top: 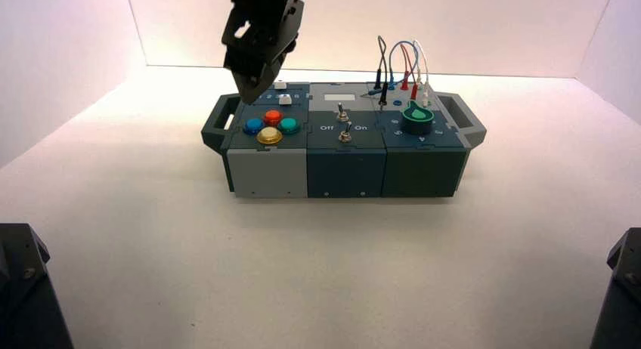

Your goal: Push the blue button with the right gripper.

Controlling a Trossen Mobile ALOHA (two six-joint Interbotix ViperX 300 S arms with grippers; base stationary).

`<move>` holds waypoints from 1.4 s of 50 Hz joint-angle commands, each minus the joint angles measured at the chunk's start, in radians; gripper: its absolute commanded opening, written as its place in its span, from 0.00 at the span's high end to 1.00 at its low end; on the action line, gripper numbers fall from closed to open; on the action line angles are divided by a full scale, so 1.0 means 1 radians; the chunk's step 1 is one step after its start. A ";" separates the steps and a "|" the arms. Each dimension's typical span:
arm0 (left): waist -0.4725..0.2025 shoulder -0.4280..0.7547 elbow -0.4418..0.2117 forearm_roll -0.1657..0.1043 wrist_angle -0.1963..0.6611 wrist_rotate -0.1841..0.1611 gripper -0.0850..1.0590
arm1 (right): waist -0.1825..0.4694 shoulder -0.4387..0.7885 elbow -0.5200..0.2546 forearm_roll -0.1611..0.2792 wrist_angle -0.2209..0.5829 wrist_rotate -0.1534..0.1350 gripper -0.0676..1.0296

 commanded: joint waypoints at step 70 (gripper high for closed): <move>0.003 0.002 0.002 -0.005 -0.061 -0.005 0.95 | 0.000 -0.057 -0.063 -0.098 0.072 0.040 0.96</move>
